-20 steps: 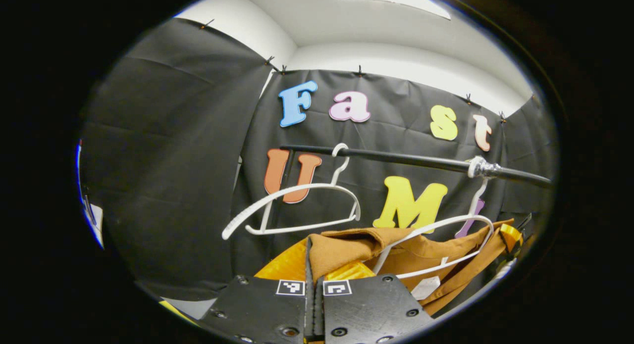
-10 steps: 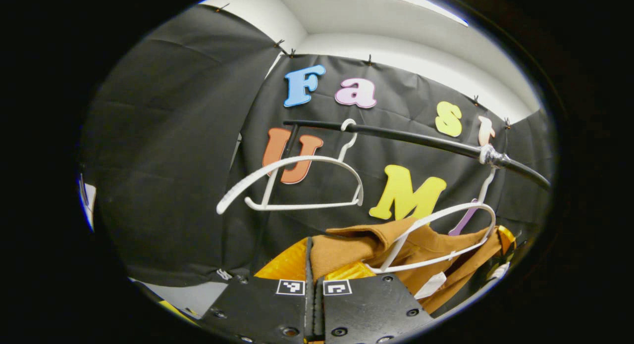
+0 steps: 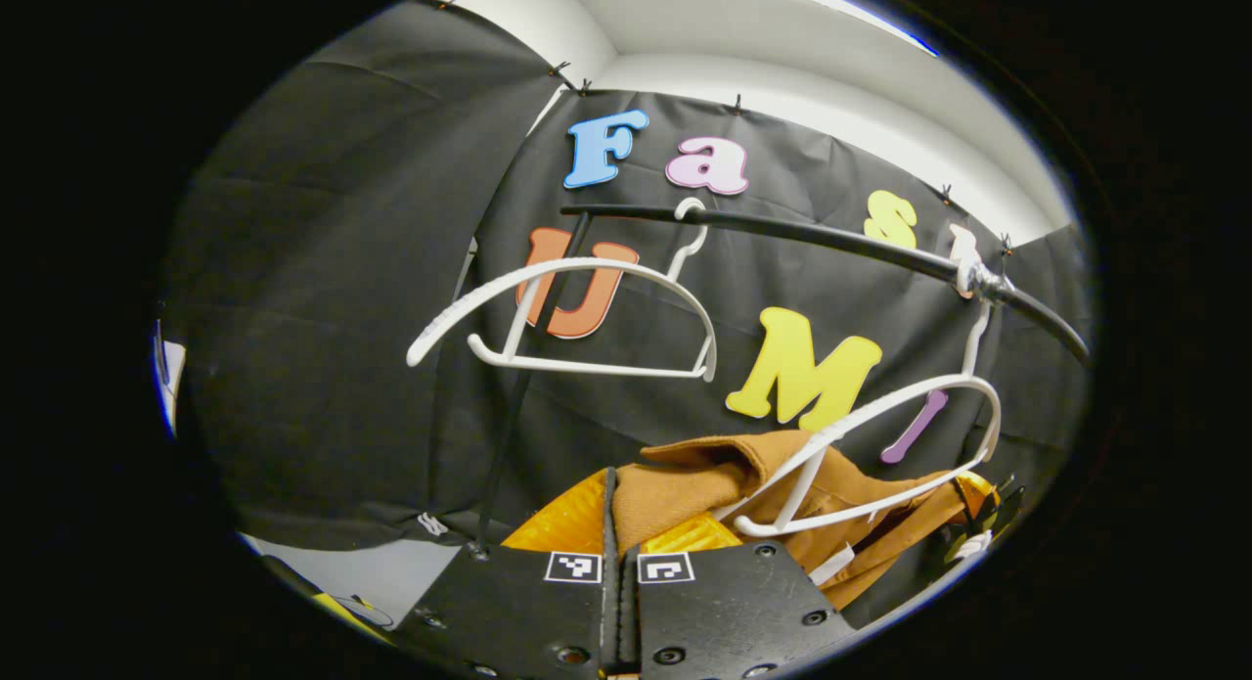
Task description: Grasp the clothes on the hanger with both hands and then place them into the laundry hamper below.
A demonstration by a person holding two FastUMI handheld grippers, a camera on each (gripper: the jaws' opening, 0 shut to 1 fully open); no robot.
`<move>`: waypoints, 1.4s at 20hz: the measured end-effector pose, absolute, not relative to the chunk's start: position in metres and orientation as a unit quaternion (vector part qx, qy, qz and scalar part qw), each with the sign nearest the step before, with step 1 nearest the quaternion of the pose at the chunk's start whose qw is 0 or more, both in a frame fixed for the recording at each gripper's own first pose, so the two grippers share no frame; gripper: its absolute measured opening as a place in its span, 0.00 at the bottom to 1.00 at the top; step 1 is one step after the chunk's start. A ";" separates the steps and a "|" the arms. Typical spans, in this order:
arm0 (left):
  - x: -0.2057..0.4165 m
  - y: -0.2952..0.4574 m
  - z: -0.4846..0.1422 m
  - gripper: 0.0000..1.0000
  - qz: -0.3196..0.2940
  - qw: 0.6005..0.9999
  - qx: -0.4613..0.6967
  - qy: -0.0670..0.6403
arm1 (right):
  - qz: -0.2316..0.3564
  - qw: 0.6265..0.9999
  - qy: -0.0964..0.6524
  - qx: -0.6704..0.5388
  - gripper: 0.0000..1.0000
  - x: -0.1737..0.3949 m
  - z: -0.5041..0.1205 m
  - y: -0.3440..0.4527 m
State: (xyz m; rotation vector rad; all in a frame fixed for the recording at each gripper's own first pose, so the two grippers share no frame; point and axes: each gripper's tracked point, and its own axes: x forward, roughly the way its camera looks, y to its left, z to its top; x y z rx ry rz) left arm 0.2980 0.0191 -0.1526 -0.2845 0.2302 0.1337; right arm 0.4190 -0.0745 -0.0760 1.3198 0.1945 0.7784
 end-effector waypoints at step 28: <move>0.227 -0.039 -0.158 0.05 -0.036 0.979 -0.103 0.173 | 0.490 0.761 0.203 0.374 0.04 0.229 -0.072 0.133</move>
